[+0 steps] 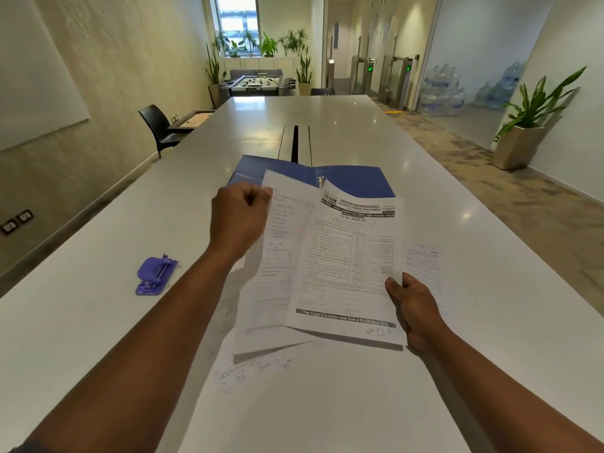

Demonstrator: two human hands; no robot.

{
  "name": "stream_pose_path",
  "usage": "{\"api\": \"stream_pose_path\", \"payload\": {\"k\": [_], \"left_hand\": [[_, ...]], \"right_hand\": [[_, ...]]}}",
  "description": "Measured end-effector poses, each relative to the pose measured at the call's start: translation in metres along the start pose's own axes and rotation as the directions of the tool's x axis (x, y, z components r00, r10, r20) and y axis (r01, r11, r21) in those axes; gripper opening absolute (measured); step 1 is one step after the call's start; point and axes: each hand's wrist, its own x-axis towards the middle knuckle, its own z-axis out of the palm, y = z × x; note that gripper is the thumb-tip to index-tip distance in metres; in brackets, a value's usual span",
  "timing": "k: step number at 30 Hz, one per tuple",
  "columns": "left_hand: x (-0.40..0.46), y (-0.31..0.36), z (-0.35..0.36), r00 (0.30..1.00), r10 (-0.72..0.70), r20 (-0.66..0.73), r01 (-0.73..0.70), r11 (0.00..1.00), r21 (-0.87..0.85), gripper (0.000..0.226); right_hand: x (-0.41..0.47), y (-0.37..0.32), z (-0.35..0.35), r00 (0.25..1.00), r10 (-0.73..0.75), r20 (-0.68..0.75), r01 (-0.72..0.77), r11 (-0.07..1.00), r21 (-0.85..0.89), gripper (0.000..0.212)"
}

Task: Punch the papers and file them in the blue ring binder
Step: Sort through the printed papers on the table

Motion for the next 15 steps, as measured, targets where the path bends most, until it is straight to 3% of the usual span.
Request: {"api": "stream_pose_path", "payload": {"k": [7, 11, 15], "left_hand": [[0.016, 0.042, -0.026, 0.975, 0.222, -0.006, -0.218, 0.964, 0.151, 0.026], [0.023, 0.056, -0.033, 0.970, 0.242, 0.001, -0.238, 0.955, 0.176, 0.030], [0.026, 0.069, -0.041, 0.972, 0.235, 0.016, -0.235, 0.968, 0.087, 0.027]], "right_hand": [[-0.001, -0.002, 0.006, 1.000, 0.015, -0.016, -0.015, 0.998, -0.053, 0.029], [0.000, -0.002, 0.006, 1.000, -0.007, -0.028, 0.004, 0.995, -0.098, 0.031], [-0.001, -0.005, 0.007, 0.999, 0.006, -0.033, -0.010, 0.992, -0.126, 0.033]]}}
